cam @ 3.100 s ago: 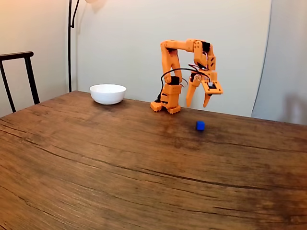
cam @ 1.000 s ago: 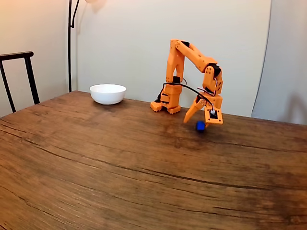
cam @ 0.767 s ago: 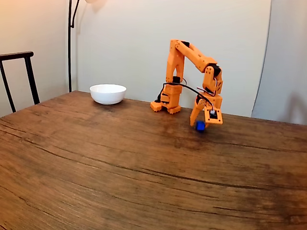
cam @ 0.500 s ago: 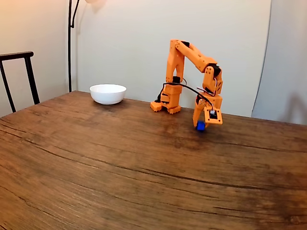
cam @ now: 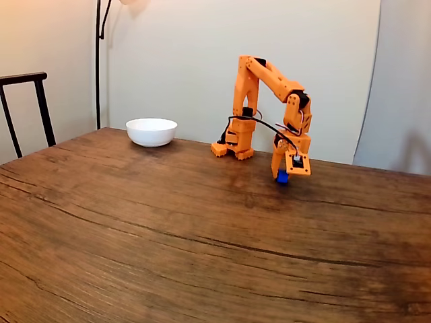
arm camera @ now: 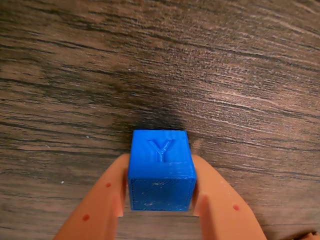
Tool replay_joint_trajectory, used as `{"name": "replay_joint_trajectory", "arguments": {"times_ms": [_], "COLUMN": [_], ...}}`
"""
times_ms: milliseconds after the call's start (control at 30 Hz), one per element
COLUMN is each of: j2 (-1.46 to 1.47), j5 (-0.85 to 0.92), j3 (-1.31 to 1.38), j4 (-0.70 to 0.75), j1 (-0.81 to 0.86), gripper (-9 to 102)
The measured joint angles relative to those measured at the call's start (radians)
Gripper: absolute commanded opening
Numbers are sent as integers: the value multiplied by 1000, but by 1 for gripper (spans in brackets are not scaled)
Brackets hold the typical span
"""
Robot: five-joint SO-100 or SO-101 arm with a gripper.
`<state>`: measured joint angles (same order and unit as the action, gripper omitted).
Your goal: Grasp the cube and drop it in the bowl
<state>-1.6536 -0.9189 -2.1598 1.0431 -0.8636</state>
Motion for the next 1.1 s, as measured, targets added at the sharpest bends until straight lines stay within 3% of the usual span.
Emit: {"name": "replay_joint_trajectory", "arguments": {"times_ms": [167, 567, 1100], "j2": [0, 0, 0], "j5": [0, -135, -650], "j3": [91, 525, 811], "j4": [91, 630, 657], "j1": [0, 147, 581], "gripper": [9, 9, 9]}}
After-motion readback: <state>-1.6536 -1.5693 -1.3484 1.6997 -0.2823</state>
